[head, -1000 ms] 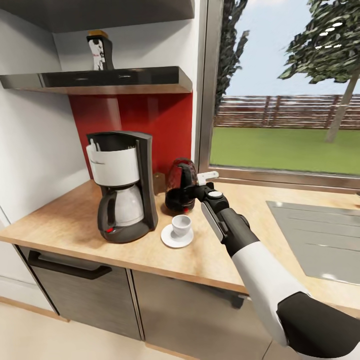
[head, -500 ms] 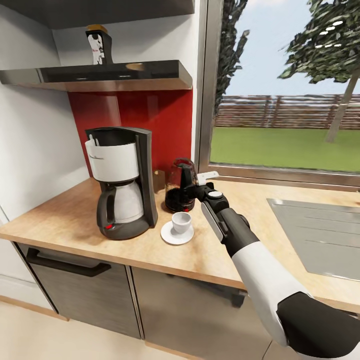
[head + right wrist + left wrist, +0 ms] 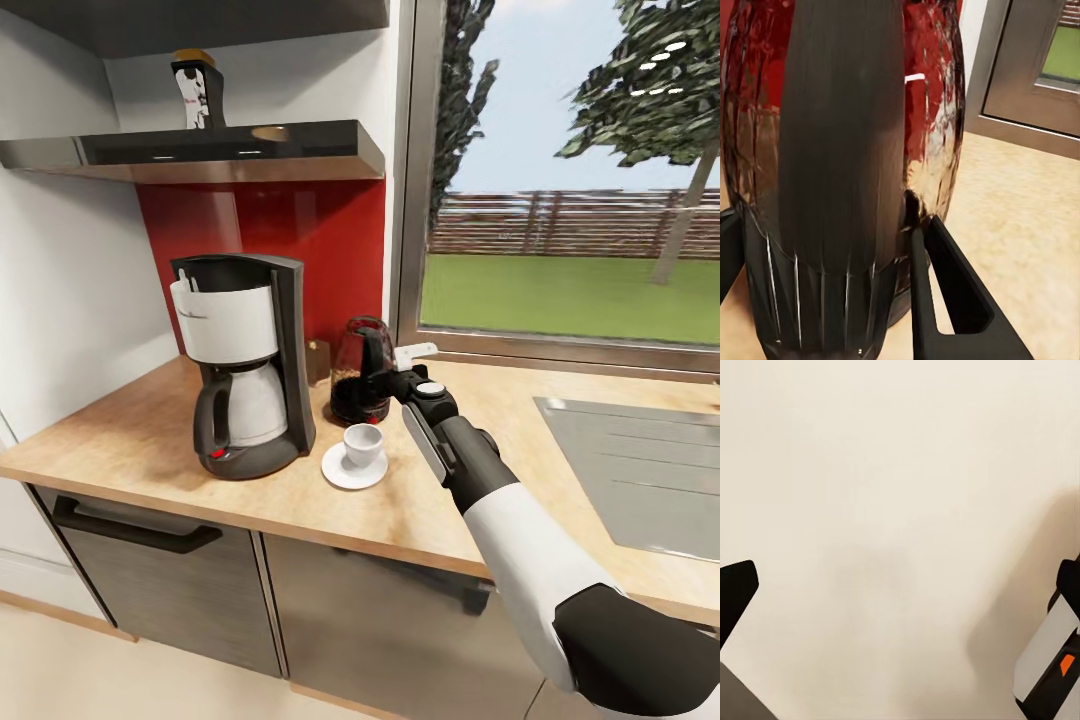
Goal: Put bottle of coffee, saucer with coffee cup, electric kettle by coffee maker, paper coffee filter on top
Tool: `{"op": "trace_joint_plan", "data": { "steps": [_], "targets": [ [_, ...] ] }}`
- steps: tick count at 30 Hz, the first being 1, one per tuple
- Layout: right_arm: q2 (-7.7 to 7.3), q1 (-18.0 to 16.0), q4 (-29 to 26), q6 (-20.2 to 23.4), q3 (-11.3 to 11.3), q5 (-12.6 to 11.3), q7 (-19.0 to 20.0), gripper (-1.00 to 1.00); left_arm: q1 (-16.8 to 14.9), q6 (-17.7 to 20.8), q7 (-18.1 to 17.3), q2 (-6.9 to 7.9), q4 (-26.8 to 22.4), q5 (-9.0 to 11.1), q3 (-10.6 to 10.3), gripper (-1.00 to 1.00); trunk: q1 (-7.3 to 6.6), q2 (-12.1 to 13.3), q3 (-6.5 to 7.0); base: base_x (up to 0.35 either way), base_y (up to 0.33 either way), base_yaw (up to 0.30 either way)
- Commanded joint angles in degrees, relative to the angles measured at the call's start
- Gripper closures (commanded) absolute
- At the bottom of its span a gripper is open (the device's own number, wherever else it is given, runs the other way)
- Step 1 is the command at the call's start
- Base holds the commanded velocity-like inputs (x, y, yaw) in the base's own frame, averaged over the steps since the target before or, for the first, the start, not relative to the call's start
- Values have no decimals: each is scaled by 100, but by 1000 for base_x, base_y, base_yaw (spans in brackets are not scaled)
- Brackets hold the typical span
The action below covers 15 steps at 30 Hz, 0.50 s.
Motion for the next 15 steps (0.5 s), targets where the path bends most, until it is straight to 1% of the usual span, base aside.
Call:
{"op": "trace_joint_plan", "data": {
  "steps": [1, 10, 11, 15],
  "targets": [
    [0, -6, -7, 20, 14, -44, -59, 100, 4, -5, -21, 0, -10, 29, 6, -100, 0, -3, -5, 0, 0, 0],
    [0, -6, -4, 20, 14, -40, -78, 100, 4, -5, -21, 0, -9, 29, 6, -100, 0, -3, -5, 0, 0, 0],
    [0, -6, -1, 20, 14, -40, -79, -100, 5, -5, -21, 0, -9, 29, 6, -100, 0, -3, -5, 0, 0, 0],
    [0, -6, 42, 20, 14, -44, -47, -100, 7, -5, -21, 0, -10, 29, 6, -100, 0, -3, -5, 0, 0, 0]
  ]
}}
